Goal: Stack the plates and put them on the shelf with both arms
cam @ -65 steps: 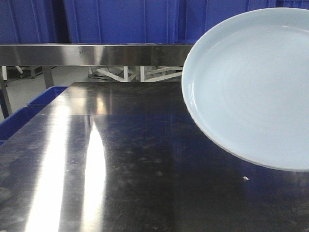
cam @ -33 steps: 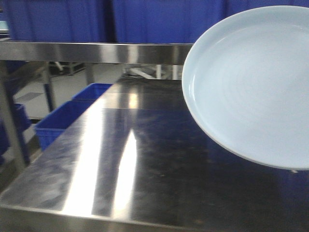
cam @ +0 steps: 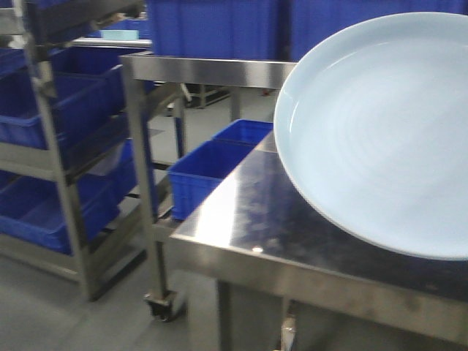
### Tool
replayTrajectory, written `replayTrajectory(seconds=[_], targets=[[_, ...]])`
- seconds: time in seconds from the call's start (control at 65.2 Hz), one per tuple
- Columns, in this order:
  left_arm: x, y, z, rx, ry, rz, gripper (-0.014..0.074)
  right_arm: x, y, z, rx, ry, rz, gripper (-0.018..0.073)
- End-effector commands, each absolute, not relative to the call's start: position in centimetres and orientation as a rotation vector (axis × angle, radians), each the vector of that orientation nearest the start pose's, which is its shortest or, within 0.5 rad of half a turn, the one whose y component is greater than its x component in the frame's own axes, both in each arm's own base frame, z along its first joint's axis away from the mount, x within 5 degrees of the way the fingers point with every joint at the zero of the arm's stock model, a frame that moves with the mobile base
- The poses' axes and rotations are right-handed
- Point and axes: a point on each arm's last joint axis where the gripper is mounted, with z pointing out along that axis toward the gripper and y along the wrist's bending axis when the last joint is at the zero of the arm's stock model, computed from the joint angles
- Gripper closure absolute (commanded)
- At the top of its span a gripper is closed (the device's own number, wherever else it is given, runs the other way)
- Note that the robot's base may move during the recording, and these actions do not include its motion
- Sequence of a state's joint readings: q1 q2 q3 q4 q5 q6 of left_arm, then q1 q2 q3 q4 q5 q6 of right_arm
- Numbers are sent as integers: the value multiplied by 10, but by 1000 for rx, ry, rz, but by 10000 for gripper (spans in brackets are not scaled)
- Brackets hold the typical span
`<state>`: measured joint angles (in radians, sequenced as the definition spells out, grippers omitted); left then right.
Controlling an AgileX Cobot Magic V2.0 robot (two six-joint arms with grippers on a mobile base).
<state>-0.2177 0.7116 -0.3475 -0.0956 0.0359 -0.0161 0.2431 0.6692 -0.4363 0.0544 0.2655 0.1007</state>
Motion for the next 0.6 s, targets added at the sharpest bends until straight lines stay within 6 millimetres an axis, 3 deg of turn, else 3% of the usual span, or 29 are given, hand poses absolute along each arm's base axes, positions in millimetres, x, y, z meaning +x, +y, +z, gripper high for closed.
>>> replayTrajectory(seconds=[0.0,0.583], targets=[[145,-32,279,85,1773,-240,512,136,34,296,-90,1858,279,509],[145,-32,279,85,1773,-240,512,136,34,296,-90,1858,279,509]])
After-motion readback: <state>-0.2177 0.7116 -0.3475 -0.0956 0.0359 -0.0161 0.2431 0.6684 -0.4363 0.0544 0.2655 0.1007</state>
